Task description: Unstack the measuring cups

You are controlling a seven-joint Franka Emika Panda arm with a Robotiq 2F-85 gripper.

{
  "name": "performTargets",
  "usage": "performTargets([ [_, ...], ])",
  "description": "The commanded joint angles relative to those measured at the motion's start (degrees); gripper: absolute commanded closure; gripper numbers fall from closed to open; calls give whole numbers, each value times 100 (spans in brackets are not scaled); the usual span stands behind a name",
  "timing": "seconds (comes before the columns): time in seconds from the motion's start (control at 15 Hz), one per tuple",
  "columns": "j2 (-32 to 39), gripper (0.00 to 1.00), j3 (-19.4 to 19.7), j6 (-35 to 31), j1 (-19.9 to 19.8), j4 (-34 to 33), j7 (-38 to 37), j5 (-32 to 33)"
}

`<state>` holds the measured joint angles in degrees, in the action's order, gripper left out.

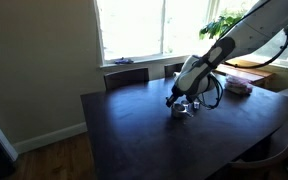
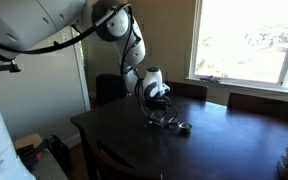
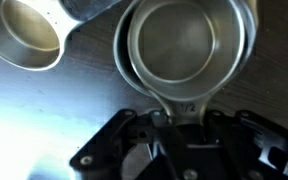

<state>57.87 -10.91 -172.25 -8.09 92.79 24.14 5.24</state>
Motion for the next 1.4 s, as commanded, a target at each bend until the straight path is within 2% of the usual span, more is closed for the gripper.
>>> performTargets([
  [0.0, -711, 94, 237, -178, 185, 855, -428, 132],
  [0.4, -1142, 94, 399, -200, 431, 1227, -546, 215],
  [0.47, -1133, 85, 461, -243, 494, 1209, -576, 234],
  [0.53, -1119, 65, 506, -234, 536, 1169, -561, 270],
  [0.67, -1014, 60, 603, -181, 613, 1019, -582, 303],
  [0.73, -979, 55, 635, -136, 635, 975, -583, 308],
  [1.07, -821, 23, 930, -73, 863, 788, -723, 348],
  [1.33, -795, 0, 823, -112, 790, 775, -693, 348],
])
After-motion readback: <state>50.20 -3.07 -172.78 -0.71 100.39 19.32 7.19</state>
